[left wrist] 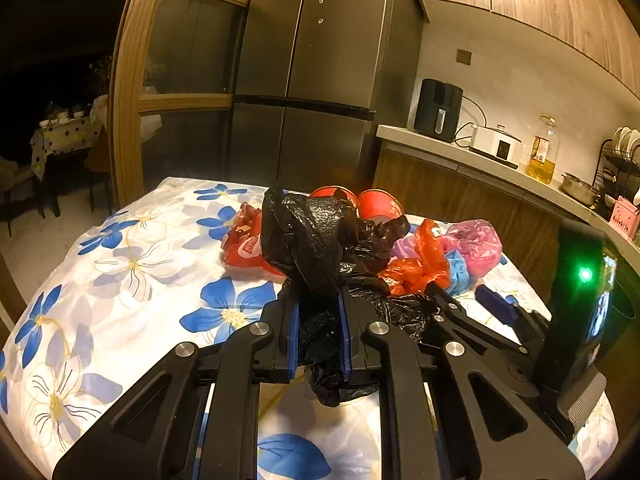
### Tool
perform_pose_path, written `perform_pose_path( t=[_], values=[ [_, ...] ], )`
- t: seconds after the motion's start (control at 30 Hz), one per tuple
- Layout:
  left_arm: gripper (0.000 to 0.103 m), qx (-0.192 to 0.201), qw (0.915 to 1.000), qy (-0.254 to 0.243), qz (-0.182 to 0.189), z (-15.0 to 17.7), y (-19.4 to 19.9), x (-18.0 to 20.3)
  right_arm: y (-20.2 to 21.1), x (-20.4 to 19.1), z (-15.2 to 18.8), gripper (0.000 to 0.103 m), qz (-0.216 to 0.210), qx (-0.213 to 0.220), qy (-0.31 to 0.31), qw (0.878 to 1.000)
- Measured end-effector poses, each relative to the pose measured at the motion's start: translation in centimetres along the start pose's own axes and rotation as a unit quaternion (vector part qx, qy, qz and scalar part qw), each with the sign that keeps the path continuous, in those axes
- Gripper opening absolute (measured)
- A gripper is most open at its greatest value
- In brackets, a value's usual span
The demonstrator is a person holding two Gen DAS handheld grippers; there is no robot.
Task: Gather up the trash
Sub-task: 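Grasp the black plastic bag with the left tool while the right tool grasps the red plastic bag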
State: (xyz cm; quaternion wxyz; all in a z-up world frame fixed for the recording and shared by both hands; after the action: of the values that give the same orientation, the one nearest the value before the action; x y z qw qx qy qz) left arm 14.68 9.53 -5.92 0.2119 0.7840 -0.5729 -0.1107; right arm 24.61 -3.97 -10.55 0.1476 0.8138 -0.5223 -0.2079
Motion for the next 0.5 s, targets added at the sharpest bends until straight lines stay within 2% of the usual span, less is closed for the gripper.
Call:
perform_pose_path(
  t=[0.3,0.33,0.4,0.5],
  values=[
    [0.016,-0.011,0.9999,0.006,-0.001,0.1,-0.4,0.0,-2.5,0.2,0.2,0.055,-0.018,-0.040,-0.022,0.999],
    [0.016,-0.011,0.9999,0.006,-0.001,0.2,-0.3,0.0,-2.6,0.1,0.2,0.052,-0.022,-0.042,-0.022,0.999],
    [0.016,-0.013,0.9999,0.005,0.000,0.2,-0.3,0.0,-2.8,0.0,0.1,0.041,-0.031,-0.046,-0.021,0.998],
    [0.016,-0.010,0.9999,0.002,-0.001,0.2,0.0,0.2,-2.6,-0.1,0.1,0.031,-0.046,-0.043,-0.021,0.998]
  ],
)
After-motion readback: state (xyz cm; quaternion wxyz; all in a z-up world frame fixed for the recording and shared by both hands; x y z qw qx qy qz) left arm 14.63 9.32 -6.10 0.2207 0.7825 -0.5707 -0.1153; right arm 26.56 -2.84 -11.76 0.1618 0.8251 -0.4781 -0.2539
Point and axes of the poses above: each gripper's, at about its wrist camera, not at the fingertips, and y roughly against the way its jaws point, x to its right, z to its underside, the point moved 3 cm from there along -y, roughly the way its jaws point, and after that the axes turned 9 degrees about -z, right-handed, at the moved point
